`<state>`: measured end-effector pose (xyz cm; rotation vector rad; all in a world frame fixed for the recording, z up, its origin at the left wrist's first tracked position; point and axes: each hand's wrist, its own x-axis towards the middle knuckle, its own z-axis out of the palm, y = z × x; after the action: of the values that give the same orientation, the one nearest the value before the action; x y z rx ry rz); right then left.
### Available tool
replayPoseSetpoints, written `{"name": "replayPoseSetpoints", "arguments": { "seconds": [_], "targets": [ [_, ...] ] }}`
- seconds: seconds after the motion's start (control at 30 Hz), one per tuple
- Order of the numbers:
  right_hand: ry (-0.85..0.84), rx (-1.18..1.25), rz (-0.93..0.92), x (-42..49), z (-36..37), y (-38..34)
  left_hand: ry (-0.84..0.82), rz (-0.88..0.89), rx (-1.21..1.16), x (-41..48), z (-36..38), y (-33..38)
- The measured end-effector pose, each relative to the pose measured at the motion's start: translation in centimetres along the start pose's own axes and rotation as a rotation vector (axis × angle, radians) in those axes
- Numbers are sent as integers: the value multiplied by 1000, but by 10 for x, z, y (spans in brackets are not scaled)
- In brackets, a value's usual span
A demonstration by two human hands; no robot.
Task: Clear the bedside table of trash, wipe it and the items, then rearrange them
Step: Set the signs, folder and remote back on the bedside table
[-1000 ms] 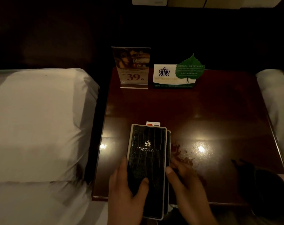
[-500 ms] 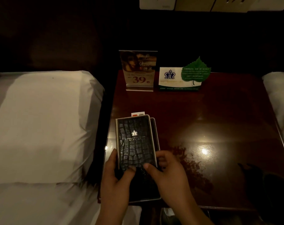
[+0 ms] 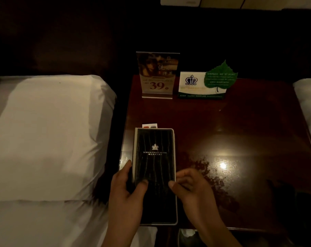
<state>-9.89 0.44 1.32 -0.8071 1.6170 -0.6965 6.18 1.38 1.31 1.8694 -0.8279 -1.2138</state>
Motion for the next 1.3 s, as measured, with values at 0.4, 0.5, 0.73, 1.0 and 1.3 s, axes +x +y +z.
{"name": "replayPoseSetpoints", "arguments": {
  "seconds": [0.4, 0.5, 0.73, 1.0, 1.3],
  "targets": [
    [30, -58, -42, -3, -7, 2, -103, 202, 402, 100, 17, 71],
    [41, -44, -26, -5, -6, 3, -115, 198, 431, 105, 28, 73],
    [14, -116, -75, -8, -6, 3, -152, 225, 362, 104, 32, 63],
    [-1, -179, -104, -14, -4, -3, -117, 188, 194, 44, -9, 27],
    [55, -110, -66, -18, 7, -5, -164, 292, 289, 7, 9, 5]
  ]
}}
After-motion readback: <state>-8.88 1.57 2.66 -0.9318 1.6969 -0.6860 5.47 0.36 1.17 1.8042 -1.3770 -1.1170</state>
